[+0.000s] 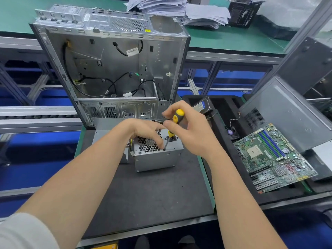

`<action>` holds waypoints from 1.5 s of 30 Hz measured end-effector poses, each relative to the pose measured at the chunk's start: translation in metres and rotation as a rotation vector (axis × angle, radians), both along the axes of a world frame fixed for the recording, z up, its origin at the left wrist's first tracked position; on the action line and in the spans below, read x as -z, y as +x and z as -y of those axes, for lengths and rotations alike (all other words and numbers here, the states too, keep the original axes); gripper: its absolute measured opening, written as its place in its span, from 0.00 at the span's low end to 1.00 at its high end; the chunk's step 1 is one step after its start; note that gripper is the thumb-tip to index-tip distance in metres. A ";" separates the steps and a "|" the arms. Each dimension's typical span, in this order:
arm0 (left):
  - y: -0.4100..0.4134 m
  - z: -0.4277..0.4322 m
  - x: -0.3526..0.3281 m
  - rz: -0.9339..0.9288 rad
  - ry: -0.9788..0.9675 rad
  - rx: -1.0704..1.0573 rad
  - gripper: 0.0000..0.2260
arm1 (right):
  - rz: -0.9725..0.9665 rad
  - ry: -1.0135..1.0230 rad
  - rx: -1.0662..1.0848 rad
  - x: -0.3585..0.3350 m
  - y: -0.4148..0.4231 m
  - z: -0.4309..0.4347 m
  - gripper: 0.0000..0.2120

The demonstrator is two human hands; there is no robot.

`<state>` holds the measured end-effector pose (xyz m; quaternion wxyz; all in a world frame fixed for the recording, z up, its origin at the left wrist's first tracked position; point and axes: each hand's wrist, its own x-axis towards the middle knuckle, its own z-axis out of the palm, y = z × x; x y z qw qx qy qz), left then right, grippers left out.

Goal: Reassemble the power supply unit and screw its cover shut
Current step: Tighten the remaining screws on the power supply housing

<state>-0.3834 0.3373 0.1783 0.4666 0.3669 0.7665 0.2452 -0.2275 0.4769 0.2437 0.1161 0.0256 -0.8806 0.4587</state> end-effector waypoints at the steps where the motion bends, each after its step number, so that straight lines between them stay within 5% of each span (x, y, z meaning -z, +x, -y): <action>1: -0.001 -0.001 0.001 0.014 0.008 -0.011 0.32 | 0.041 -0.080 -0.137 0.001 0.001 -0.003 0.08; 4: 0.004 0.001 -0.006 0.052 0.017 0.031 0.14 | 0.115 -0.230 -0.365 0.002 0.003 -0.001 0.13; 7: 0.002 0.000 -0.003 0.087 0.050 0.031 0.19 | 0.045 -0.178 -0.154 0.004 -0.001 0.009 0.10; 13: 0.000 0.002 -0.003 0.046 0.020 -0.002 0.40 | 0.005 0.067 0.308 0.003 -0.009 0.016 0.21; 17: -0.001 0.001 -0.001 0.038 0.030 0.013 0.43 | 0.028 -0.145 0.040 0.009 -0.006 0.010 0.08; 21: 0.000 -0.001 0.001 0.070 0.031 0.038 0.29 | 0.081 -0.334 -0.303 0.010 0.000 -0.002 0.09; 30: -0.007 -0.001 0.005 0.044 0.012 0.004 0.36 | -0.016 0.040 0.282 0.009 -0.008 0.004 0.18; 33: -0.005 -0.002 0.005 -0.009 0.004 0.008 0.45 | 0.059 -0.170 -0.025 0.012 -0.003 -0.006 0.10; 36: -0.002 -0.003 0.004 -0.003 0.027 0.062 0.33 | 0.120 -0.316 -0.288 0.014 0.003 -0.013 0.09; 40: -0.002 -0.002 0.000 0.023 0.043 0.082 0.39 | 0.046 -0.164 -0.004 0.013 -0.002 -0.001 0.11; 45: -0.002 -0.001 -0.002 0.033 0.029 0.059 0.36 | -0.059 0.059 0.295 0.015 -0.012 0.012 0.22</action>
